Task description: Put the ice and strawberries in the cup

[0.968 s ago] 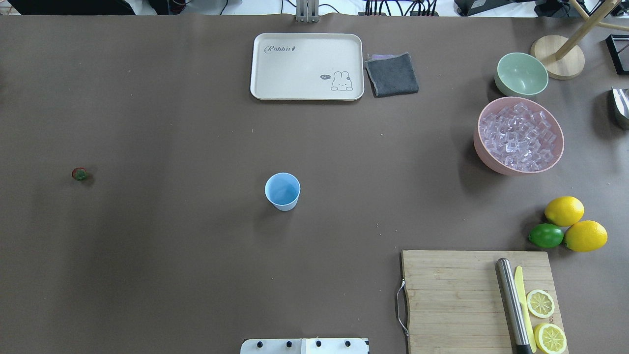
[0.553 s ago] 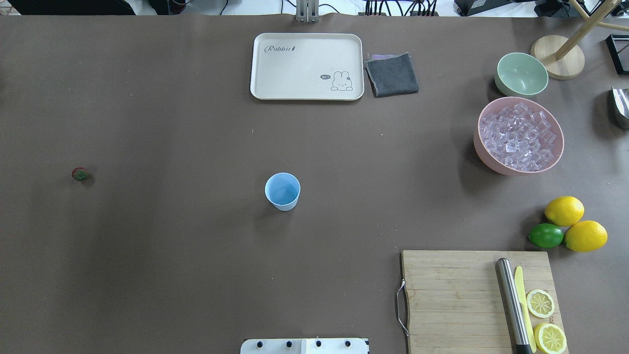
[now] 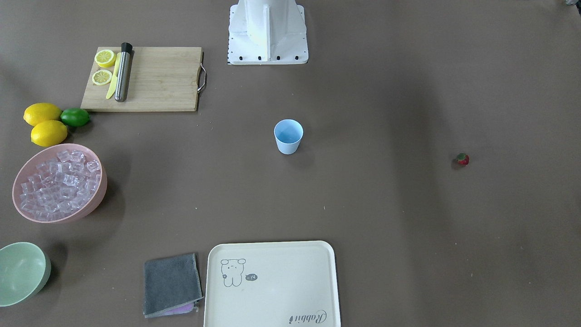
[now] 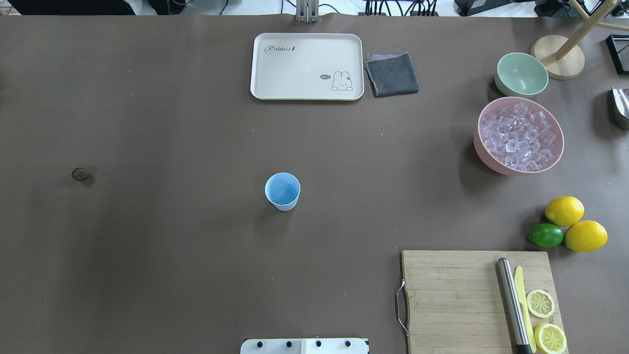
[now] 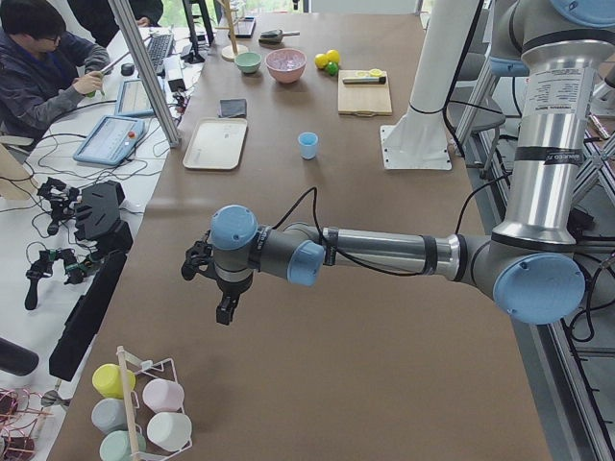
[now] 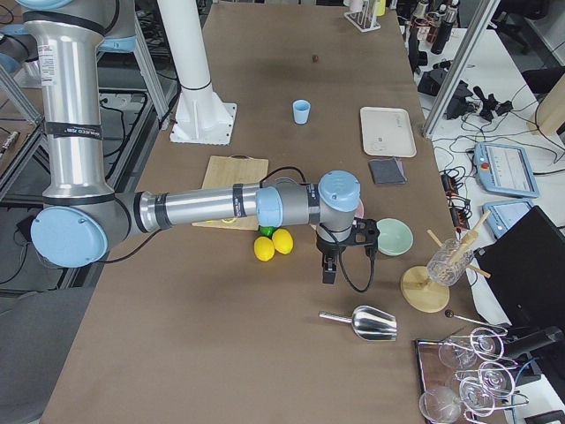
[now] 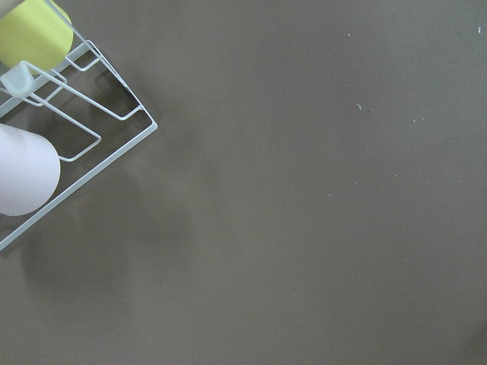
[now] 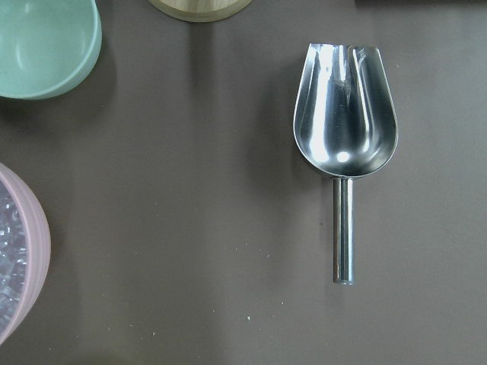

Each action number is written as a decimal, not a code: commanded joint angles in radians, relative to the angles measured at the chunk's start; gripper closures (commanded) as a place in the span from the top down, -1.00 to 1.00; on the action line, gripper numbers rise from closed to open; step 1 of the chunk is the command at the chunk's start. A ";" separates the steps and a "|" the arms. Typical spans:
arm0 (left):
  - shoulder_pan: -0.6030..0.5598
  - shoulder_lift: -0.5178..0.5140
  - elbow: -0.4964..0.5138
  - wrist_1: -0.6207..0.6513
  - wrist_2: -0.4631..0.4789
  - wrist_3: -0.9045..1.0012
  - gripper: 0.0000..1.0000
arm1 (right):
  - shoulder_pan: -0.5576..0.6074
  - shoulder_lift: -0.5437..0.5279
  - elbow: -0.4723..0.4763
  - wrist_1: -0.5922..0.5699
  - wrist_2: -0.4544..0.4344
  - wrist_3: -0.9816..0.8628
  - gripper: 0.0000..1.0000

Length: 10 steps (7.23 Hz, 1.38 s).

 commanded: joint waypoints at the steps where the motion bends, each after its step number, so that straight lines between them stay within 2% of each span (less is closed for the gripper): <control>1: 0.000 0.000 0.000 0.000 0.000 0.001 0.95 | 0.000 -0.002 0.004 0.002 -0.003 0.048 0.99; 7: 0.000 -0.008 -0.005 -0.002 -0.001 0.001 0.95 | -0.008 0.010 0.015 0.003 0.005 0.013 0.99; 10: 0.023 -0.012 0.003 -0.002 0.000 0.003 0.95 | -0.122 0.117 0.015 0.003 -0.004 0.066 0.99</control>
